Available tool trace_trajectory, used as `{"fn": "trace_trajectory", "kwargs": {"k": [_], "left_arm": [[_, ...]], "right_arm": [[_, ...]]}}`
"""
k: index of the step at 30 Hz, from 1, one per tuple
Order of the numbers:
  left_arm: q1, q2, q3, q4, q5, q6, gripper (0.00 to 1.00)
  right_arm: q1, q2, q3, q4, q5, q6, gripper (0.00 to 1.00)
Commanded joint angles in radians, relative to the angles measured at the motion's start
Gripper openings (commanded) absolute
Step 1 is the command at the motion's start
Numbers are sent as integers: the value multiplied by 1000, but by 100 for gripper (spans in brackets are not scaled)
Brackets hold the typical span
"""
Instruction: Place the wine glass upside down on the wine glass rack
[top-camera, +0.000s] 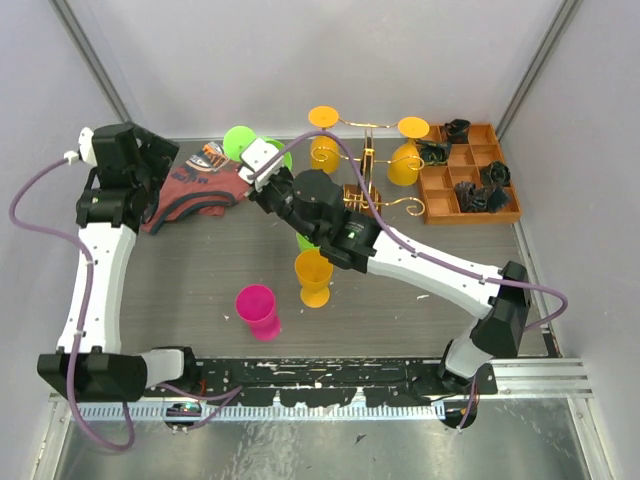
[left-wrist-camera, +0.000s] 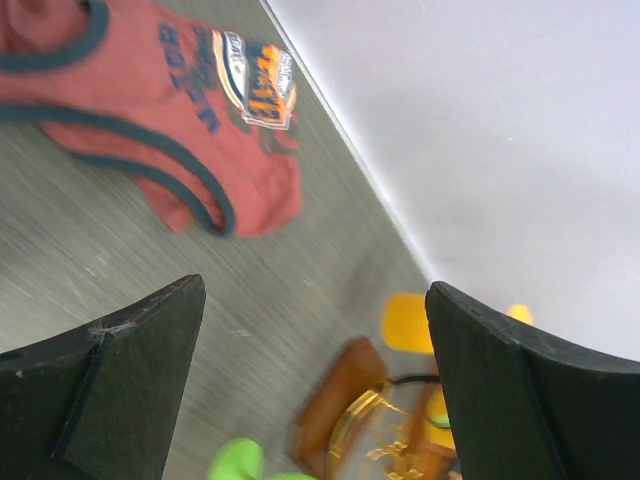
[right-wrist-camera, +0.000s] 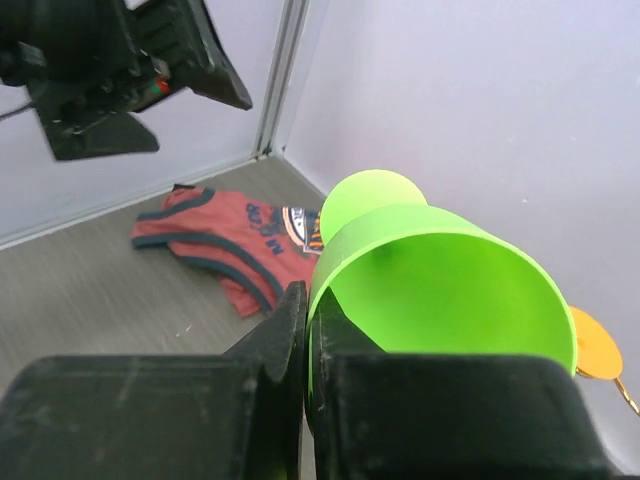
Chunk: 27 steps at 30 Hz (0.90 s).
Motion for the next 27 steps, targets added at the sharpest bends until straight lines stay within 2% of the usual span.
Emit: {"fn": "trace_trajectory", "kwargs": {"k": [1, 3, 6, 11, 17, 27], "left_arm": [[13, -100, -71, -67, 120, -417, 98], [13, -148, -160, 0, 210, -596, 98], [13, -193, -242, 96, 270, -722, 98], [13, -247, -255, 108, 249, -760, 98], [13, -267, -293, 176, 269, -794, 100], [13, -242, -304, 281, 315, -760, 75]], "right_arm": [[-12, -33, -134, 362, -36, -87, 1], [-14, -35, -176, 429, -87, -99, 1], [-14, -25, -226, 507, -119, -114, 1], [-14, -9, -286, 655, -157, -129, 1], [-14, 9, -276, 646, -247, -93, 0], [-14, 84, -215, 637, -303, -57, 1]]}}
